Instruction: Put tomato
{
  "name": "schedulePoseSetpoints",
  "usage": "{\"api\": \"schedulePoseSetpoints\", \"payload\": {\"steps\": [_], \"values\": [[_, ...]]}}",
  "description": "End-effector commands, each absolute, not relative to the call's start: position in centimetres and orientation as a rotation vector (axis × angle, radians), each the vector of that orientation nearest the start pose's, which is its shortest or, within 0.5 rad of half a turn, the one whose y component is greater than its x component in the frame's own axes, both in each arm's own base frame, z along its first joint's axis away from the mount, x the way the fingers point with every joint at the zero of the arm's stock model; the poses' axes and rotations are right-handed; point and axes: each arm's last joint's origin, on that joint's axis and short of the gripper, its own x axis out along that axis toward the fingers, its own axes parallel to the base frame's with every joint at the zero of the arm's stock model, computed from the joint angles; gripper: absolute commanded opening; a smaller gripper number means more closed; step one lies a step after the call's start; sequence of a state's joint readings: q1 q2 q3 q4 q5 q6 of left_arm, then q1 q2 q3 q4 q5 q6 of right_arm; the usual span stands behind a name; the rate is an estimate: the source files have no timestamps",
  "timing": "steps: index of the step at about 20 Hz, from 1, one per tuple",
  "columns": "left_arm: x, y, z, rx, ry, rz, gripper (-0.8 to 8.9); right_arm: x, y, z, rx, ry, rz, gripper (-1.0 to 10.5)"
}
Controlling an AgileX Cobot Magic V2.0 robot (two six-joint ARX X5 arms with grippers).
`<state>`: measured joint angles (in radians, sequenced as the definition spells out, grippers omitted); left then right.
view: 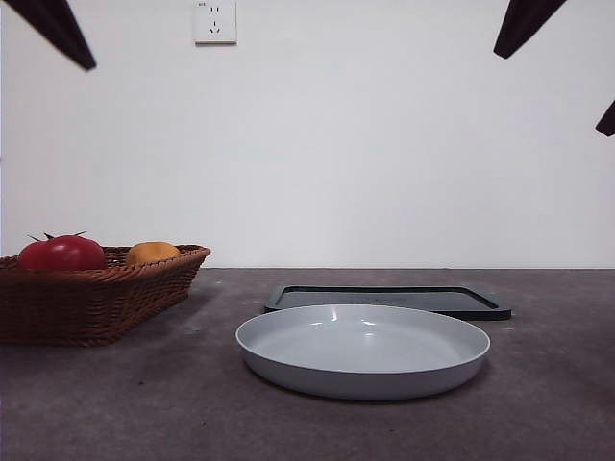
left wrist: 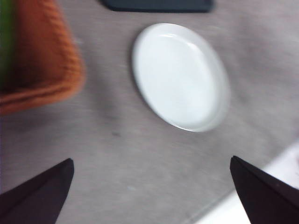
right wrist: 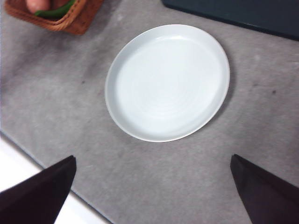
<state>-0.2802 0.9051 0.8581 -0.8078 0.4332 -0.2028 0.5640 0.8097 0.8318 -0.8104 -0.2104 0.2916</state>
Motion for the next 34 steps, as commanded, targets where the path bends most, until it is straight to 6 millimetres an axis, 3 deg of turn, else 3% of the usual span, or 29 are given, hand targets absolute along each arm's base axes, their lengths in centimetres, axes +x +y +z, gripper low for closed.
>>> {"api": "schedulePoseSetpoints", "payload": {"steps": [1,5,9,13,24,34], "values": [[16.9,-5.8,30.3,-0.201,0.930,-0.489,6.25,12.4,8.7,29.6,0.140,0.883,0.607,5.9],[18.8,-5.8,31.7,-0.131,0.950,-0.347,6.25,12.4,8.7,29.6,0.146,0.886,0.604,5.9],[22.8,-6.3,33.4,-0.031,0.973,-0.220,6.24,12.4,8.7,29.6,0.150,0.887,0.603,5.9],[27.3,-6.2,33.3,0.004,1.000,-0.149,6.23,12.4,8.7,29.6,0.150,0.888,0.605,5.9],[36.7,-4.3,27.9,0.127,1.083,-0.142,6.23,12.4,8.7,29.6,0.165,0.893,0.600,5.9],[40.5,-3.5,22.0,0.182,1.132,-0.199,6.21,12.3,8.8,29.6,0.241,0.930,0.618,5.9]]}}
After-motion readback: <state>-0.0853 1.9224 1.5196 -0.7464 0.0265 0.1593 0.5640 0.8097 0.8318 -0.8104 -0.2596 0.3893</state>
